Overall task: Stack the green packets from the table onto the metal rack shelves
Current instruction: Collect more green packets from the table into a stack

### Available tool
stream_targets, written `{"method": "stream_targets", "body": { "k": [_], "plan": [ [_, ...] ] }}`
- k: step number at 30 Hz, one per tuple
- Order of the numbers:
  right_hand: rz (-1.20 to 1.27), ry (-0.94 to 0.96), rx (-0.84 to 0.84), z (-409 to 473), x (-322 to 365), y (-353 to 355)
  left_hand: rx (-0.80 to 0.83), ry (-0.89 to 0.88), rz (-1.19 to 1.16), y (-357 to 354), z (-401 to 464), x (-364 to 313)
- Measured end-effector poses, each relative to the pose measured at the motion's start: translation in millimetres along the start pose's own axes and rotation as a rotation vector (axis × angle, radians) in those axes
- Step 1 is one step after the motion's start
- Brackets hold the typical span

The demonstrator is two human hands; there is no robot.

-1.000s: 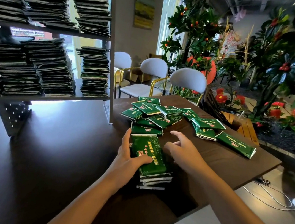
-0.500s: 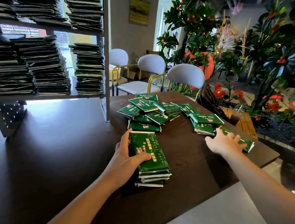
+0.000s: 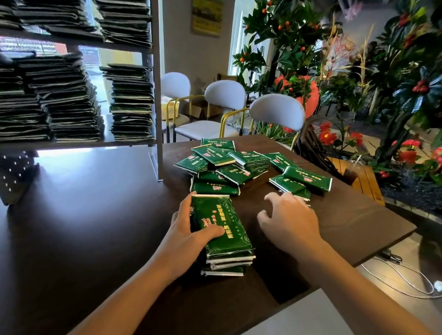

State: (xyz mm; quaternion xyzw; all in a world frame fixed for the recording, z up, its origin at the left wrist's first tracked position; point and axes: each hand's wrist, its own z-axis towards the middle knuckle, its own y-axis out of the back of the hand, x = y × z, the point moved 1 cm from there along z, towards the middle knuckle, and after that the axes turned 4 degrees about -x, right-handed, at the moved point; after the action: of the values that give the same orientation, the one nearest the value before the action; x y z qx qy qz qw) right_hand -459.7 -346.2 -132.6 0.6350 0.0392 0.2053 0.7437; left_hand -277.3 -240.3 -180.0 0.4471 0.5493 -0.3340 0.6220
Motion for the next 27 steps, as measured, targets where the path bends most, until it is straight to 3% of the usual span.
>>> {"method": "stream_targets", "body": {
  "k": [4, 11, 15, 20, 27],
  "plan": [
    [-0.086, -0.067, 0.237, -4.2, -6.2, -3.9, -0.010, -0.004, -0.003, -0.7, 1.7, 1.8],
    [-0.096, 0.081, -0.022, -18.0, 7.2, -13.9, -0.015, -0.045, -0.005, -0.9, -0.4, 0.0],
    [0.158, 0.087, -0.135, -25.1, 15.1, -7.8, -0.011, -0.047, -0.002, -0.1, -2.5, -1.1],
    [0.747, 0.116, -0.165, -41.4, 32.1, 17.0, -0.013, -0.071, -0.007, 1.6, 0.6, 2.9],
    [0.782, 0.336, -0.181, -67.4, 56.8, 10.1, -0.012, -0.135, -0.141, -0.4, 6.8, 8.9]
  ]
}}
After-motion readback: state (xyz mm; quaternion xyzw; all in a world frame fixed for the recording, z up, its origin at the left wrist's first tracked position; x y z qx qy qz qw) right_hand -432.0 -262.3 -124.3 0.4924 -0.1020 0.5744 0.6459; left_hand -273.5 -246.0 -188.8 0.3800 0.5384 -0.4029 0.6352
